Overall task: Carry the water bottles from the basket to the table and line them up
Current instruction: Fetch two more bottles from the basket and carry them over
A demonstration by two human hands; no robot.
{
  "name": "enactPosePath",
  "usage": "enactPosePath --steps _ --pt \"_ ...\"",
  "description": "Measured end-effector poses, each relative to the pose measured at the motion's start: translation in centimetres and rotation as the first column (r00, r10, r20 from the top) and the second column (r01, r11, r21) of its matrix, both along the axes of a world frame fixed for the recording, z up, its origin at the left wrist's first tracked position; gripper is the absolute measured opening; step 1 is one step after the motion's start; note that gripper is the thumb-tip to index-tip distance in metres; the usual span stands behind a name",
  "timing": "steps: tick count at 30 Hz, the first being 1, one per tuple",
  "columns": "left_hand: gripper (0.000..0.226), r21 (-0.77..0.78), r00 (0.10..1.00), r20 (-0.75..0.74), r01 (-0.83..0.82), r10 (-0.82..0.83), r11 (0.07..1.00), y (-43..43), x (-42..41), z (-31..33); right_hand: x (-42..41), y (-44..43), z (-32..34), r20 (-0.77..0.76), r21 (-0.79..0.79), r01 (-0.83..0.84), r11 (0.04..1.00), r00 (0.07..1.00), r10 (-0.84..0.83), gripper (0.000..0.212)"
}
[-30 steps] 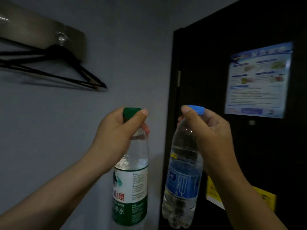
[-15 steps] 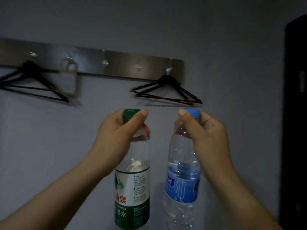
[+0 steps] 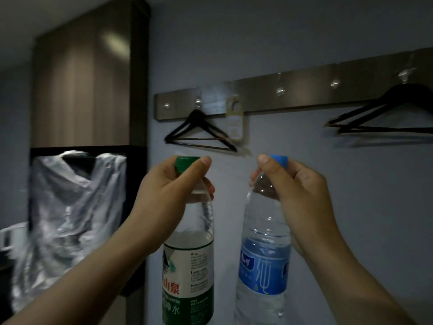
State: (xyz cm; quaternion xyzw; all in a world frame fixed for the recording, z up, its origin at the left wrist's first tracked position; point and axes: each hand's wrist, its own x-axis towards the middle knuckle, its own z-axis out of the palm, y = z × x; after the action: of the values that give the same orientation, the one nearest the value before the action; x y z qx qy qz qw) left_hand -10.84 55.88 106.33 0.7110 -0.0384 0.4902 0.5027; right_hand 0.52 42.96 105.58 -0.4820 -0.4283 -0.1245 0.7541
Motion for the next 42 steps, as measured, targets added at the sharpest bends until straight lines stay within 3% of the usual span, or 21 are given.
enactPosePath --steps 3,9,22,26,31,37,42 --pt "0.041 0.004 0.995 -0.007 -0.097 0.097 0.995 3.4 -1.7 0.1 -0.3 4.6 0.3 0.008 -0.01 -0.117 0.993 0.993 0.117 0.024" --pt "0.037 0.018 0.936 0.007 -0.351 0.351 0.936 8.5 -3.5 0.1 0.1 12.9 0.8 0.038 -0.028 -0.329 0.944 0.943 0.33 0.025" --pt "0.035 -0.001 0.653 0.011 -0.757 0.757 0.653 14.7 -6.6 0.6 -0.8 27.3 2.0 0.072 -0.056 -0.76 0.647 0.644 0.762 0.029" --pt "0.034 0.009 0.581 -0.028 -0.814 0.813 0.581 17.1 -9.0 0.0 -3.1 31.6 1.2 0.034 -0.054 -0.816 0.576 0.575 0.818 0.033" --pt "0.041 0.042 0.511 -0.036 -0.858 0.859 0.512 21.2 -12.7 -0.6 -6.9 36.9 0.2 0.055 -0.1 -0.822 0.561 0.558 0.828 0.029" --pt "0.037 0.061 0.491 -0.014 -0.869 0.871 0.491 28.1 -18.6 -0.7 -13.0 44.1 0.4 0.07 -0.076 -0.87 0.486 0.482 0.873 0.028" --pt "0.036 0.072 0.495 -0.024 -0.866 0.869 0.495 34.7 -24.0 0.5 -18.4 50.7 1.4 0.084 -0.041 -0.865 0.5 0.496 0.864 0.029"
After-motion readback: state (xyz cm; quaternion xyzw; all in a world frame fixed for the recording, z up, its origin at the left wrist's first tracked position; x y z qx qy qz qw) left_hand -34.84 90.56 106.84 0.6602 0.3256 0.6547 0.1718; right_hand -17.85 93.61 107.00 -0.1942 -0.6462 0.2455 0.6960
